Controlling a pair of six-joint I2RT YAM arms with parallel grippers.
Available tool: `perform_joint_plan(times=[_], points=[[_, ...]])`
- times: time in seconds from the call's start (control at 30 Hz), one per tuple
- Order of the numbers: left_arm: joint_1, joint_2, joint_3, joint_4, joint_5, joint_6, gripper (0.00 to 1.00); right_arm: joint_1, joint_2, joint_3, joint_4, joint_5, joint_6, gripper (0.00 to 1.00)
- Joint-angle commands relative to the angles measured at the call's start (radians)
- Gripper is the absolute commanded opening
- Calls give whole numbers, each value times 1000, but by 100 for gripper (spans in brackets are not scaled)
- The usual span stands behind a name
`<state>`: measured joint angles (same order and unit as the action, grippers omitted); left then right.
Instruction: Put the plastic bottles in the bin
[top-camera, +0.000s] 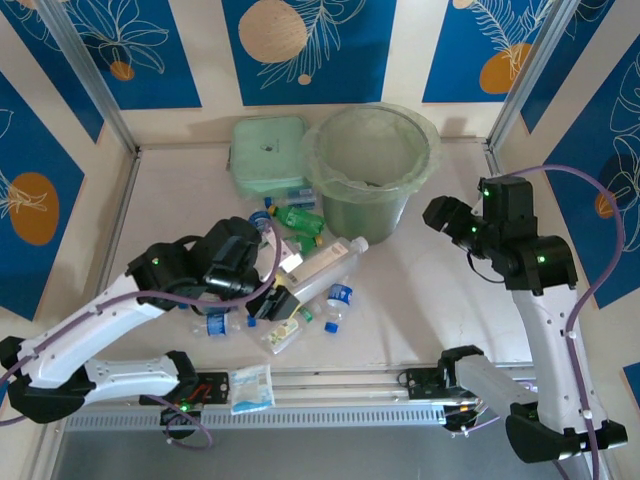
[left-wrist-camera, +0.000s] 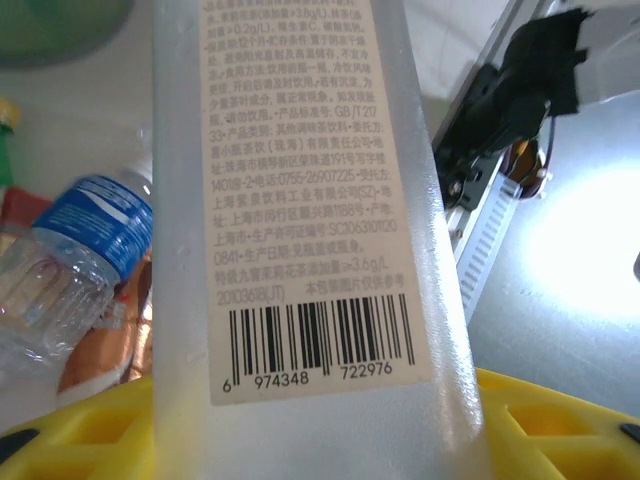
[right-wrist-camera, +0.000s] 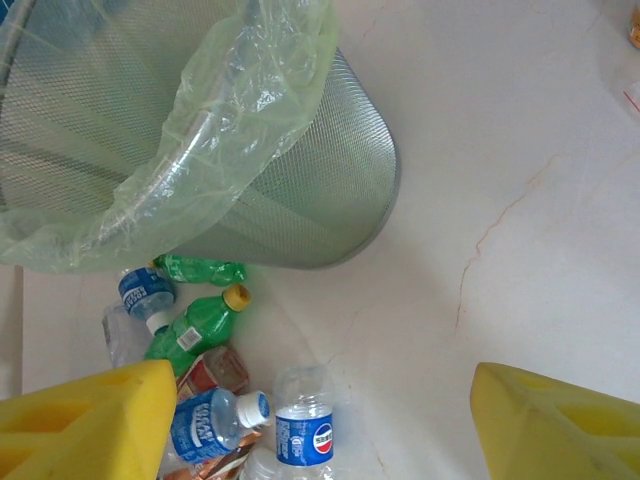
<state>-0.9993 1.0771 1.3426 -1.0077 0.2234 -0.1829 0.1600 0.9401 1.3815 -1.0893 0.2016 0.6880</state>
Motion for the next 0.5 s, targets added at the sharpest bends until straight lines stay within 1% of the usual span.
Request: perform_joint_plan(times=[0.0, 0.07, 0.17, 0.33, 0.37, 0.43, 0.47], points=[[2, 22, 73, 67, 38, 39, 51, -8, -21, 25, -23, -27, -15, 78], [7, 59, 122, 109, 55, 28, 50, -8, -31, 18, -27, -30, -12, 78], [17, 110, 196, 170, 47, 19, 47, -9, -53, 11, -34, -30, -8, 78], [59, 209, 342, 240, 4, 25, 48, -11, -71, 6, -47, -25, -17, 78], [65, 234, 370, 254, -22, 25, 48, -12, -73, 2, -44, -27, -16, 78], [72, 307, 448, 277, -139, 16, 49, -12, -71, -6, -33, -38, -12, 78], [77, 345, 494, 273, -179, 16, 49, -11, -70, -9, -27, -44, -9, 78]])
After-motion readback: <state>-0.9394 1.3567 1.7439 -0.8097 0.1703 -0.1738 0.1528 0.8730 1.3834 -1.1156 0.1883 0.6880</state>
